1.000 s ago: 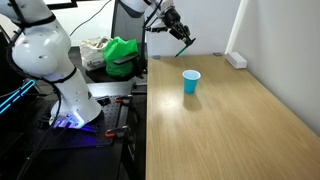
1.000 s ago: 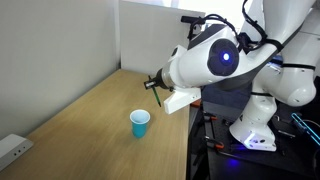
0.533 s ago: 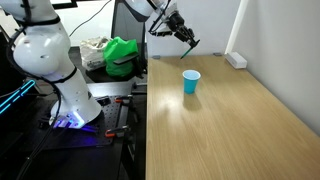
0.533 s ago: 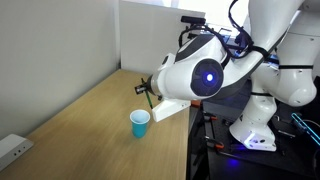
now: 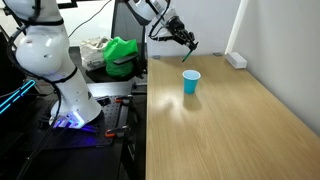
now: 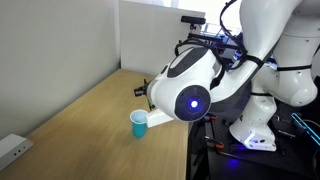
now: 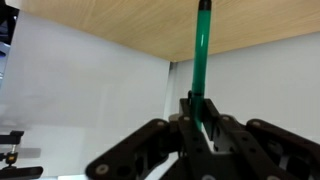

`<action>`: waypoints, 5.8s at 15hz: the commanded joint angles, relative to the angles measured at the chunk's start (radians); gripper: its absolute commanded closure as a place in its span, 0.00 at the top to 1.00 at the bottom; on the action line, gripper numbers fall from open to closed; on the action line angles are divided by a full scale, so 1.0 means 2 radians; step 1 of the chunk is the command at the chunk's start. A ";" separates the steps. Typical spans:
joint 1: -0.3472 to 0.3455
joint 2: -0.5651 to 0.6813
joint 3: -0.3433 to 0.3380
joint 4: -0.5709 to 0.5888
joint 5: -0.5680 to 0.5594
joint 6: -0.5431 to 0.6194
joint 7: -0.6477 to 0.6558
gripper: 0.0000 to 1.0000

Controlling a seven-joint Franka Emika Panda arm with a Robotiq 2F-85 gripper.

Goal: Put the pen inside the cup

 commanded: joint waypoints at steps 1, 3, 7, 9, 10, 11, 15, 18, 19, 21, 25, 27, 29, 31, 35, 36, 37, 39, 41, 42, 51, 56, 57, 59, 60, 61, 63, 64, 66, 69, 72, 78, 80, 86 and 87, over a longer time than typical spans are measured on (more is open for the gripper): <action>0.009 0.038 -0.008 0.032 0.000 -0.043 0.025 0.04; 0.010 0.056 -0.012 0.044 -0.002 -0.054 0.034 0.04; 0.011 0.087 -0.021 0.069 -0.005 -0.065 0.050 0.04; 0.013 0.100 -0.026 0.081 -0.007 -0.067 0.055 0.04; 0.013 0.106 -0.028 0.087 -0.008 -0.067 0.057 0.04; 0.014 0.111 -0.030 0.093 -0.008 -0.067 0.056 0.04; 0.018 0.132 -0.037 0.118 -0.012 -0.068 0.051 0.04; 0.020 0.147 -0.041 0.134 -0.014 -0.066 0.047 0.04; 0.021 0.153 -0.042 0.140 -0.015 -0.065 0.045 0.04; 0.021 0.164 -0.043 0.152 -0.014 -0.062 0.042 0.04; 0.021 0.187 -0.046 0.171 -0.011 -0.057 0.038 0.04; 0.018 0.196 -0.046 0.177 -0.009 -0.047 0.029 0.04; 0.017 0.188 -0.045 0.161 -0.005 -0.045 0.039 0.16; 0.017 0.189 -0.045 0.161 -0.005 -0.045 0.039 0.16; 0.017 0.189 -0.045 0.161 -0.005 -0.045 0.039 0.16; 0.018 0.188 -0.045 0.160 -0.006 -0.046 0.041 0.04; 0.018 0.187 -0.045 0.159 -0.003 -0.048 0.042 0.04; 0.019 0.186 -0.045 0.156 -0.004 -0.048 0.047 0.04; 0.020 0.185 -0.045 0.154 -0.004 -0.050 0.050 0.04; 0.020 0.186 -0.045 0.154 -0.004 -0.049 0.050 0.04; 0.023 0.205 -0.047 0.165 -0.006 -0.049 0.058 0.04; 0.024 0.214 -0.048 0.168 -0.004 -0.049 0.061 0.04; 0.024 0.215 -0.048 0.169 -0.004 -0.048 0.063 0.04; 0.025 0.219 -0.047 0.171 -0.004 -0.048 0.067 0.04; 0.026 0.221 -0.047 0.171 -0.004 -0.049 0.069 0.04; 0.027 0.222 -0.047 0.171 -0.003 -0.049 0.071 0.04; 0.027 0.225 -0.047 0.172 -0.002 -0.048 0.078 0.04; 0.026 0.226 -0.047 0.172 -0.001 -0.048 0.079 0.04; 0.026 0.227 -0.047 0.171 0.000 -0.046 0.084 0.04; 0.026 0.229 -0.047 0.171 0.000 -0.046 0.085 0.04; 0.026 0.230 -0.047 0.171 -0.001 -0.046 0.086 0.04; 0.028 0.227 -0.047 0.169 -0.003 -0.048 0.098 0.25; 0.028 0.227 -0.046 0.168 -0.003 -0.046 0.098 0.49; 0.030 0.223 -0.046 0.164 -0.004 -0.045 0.106 0.95; 0.030 0.222 -0.046 0.163 -0.004 -0.045 0.107 0.99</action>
